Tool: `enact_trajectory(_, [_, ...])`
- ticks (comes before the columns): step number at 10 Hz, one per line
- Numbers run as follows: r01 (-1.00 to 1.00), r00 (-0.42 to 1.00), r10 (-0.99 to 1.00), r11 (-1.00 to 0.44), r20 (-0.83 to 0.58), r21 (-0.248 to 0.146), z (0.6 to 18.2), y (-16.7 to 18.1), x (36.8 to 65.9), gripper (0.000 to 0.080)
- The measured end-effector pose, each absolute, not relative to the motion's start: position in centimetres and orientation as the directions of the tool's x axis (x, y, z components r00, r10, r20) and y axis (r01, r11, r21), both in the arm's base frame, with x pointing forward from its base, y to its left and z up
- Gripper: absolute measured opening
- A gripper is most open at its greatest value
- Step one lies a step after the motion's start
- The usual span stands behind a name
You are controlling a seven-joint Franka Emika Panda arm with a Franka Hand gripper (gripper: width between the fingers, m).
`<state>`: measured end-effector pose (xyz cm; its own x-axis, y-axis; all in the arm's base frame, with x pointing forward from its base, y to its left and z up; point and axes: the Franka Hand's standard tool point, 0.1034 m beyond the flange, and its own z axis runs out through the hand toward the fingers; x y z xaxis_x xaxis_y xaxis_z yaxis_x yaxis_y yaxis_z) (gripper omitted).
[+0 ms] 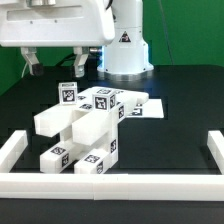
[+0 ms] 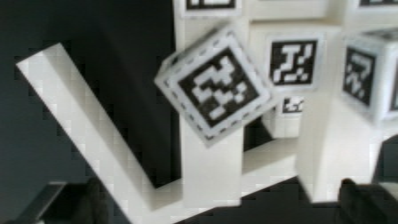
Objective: Assemble chair
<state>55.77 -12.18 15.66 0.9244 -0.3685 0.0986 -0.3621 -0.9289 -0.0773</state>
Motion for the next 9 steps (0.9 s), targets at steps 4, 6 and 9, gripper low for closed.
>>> enact_trajectory(4, [-0.337, 0.934, -0.345, -0.937, 0.094, -0.094, 16.0, -11.6, 54.7, 0.0649])
enact_trajectory(6, [-0.337, 0.936, -0.343, -0.938, 0.078, -0.083, 15.1, -11.7, 54.2, 0.0649])
enact_trajectory(9, [-0.339, 0.939, -0.34, -0.94, 0.044, -0.041, 12.3, -11.2, 53.8, 0.0649])
